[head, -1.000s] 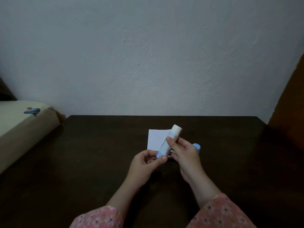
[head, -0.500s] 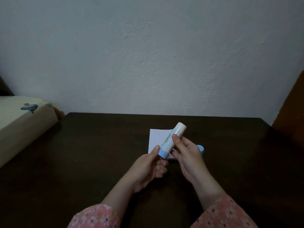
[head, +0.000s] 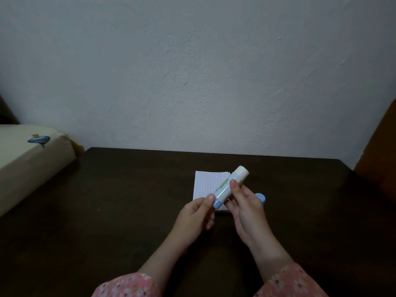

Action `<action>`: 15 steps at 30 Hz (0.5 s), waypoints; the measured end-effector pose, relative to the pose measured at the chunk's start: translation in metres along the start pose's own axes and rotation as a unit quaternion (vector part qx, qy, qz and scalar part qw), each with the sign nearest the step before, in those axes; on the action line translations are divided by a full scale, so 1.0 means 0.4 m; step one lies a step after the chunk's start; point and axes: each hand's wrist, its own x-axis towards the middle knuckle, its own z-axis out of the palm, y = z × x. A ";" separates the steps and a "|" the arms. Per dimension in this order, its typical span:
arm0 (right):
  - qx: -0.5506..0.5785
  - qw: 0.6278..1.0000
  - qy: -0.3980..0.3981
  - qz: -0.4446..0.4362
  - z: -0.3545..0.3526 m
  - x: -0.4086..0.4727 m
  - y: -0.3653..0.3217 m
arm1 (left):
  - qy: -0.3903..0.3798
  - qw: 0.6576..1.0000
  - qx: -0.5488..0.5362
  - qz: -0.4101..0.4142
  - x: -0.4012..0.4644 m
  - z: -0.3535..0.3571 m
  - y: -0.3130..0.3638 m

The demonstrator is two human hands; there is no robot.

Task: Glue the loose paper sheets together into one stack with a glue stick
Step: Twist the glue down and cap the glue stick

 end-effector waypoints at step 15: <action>0.048 0.999 -0.003 -0.008 -0.003 -0.005 -0.003 | -0.020 0.997 -0.068 0.017 0.011 0.007 -0.008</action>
